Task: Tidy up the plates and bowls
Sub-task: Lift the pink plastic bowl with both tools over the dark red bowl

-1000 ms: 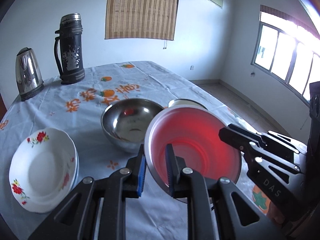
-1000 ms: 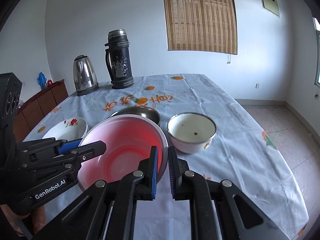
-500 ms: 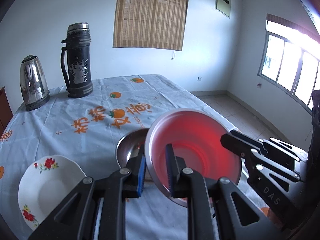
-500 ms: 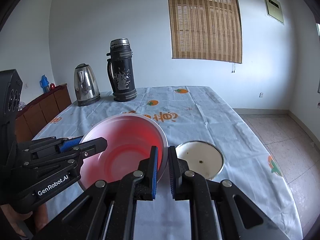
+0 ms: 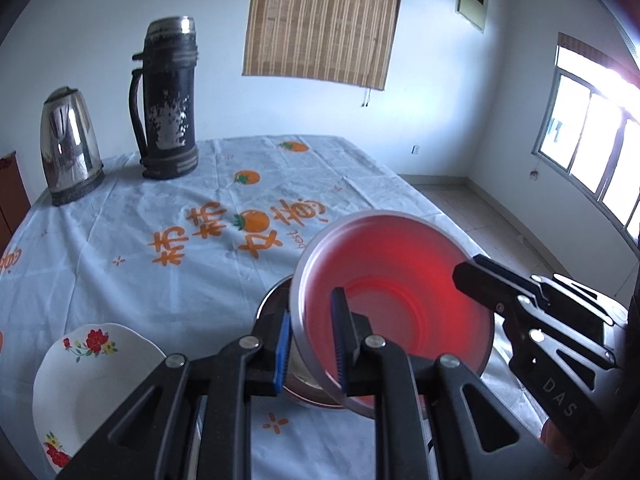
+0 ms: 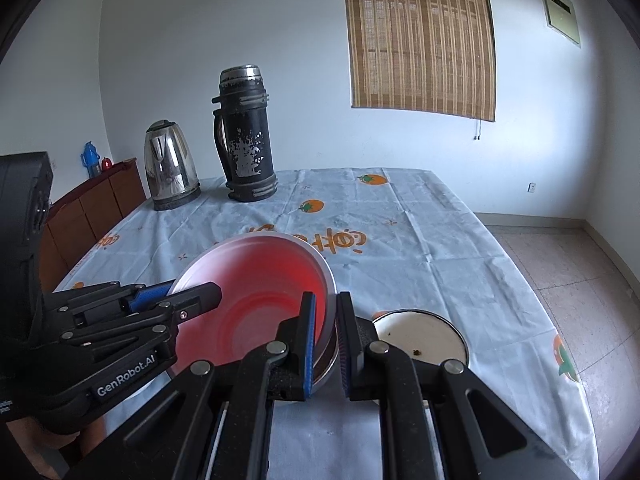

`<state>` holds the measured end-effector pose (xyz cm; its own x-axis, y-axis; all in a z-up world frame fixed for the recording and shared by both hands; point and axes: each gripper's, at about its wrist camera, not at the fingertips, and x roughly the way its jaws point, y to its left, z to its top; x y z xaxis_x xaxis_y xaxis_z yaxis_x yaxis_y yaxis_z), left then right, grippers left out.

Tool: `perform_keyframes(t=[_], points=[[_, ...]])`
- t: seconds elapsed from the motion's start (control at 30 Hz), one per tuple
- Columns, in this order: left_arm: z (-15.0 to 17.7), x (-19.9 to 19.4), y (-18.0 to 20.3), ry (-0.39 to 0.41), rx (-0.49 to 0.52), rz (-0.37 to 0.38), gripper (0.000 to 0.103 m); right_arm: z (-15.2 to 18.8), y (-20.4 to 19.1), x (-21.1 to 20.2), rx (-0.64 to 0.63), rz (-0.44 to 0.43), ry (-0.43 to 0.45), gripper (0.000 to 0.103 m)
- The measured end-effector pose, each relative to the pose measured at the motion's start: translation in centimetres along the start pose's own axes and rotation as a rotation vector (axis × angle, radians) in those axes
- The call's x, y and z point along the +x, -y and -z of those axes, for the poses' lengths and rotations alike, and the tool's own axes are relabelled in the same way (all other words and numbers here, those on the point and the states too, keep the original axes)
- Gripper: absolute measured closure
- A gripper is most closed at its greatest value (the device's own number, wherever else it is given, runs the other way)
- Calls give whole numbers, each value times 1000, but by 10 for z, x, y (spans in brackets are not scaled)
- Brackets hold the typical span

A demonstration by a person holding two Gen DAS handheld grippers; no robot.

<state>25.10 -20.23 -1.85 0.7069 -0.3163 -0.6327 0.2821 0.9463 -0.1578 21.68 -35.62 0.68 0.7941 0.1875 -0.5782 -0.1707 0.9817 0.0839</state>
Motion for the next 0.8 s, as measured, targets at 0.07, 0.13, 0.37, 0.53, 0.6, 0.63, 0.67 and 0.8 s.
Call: perform_keyframes(t=[0.07, 0.13, 0.37, 0.53, 0.6, 0.63, 0.67, 0.8], points=[[0, 3, -1, -9, -1, -2, 87, 0, 0, 4, 1, -2, -11, 92], [0, 4, -1, -10, -2, -3, 87, 1, 2, 8, 4, -3, -24, 92], [1, 9, -5, -15, -11, -5, 87, 3, 2, 23, 13, -13, -61, 92], [3, 15, -10, -30, -19, 1, 87, 4, 1, 30, 11, -9, -77, 92], [4, 17, -11, -37, -22, 2, 87, 5, 0, 32, 8, -4, -83, 92], [5, 18, -11, -40, -21, 2, 87, 5, 0, 33, 8, -3, -85, 92], [5, 19, -11, -44, -23, 4, 87, 5, 0, 34, 7, -1, -87, 92], [6, 21, -13, -50, -27, 2, 87, 7, -1, 40, 4, 4, -104, 92]])
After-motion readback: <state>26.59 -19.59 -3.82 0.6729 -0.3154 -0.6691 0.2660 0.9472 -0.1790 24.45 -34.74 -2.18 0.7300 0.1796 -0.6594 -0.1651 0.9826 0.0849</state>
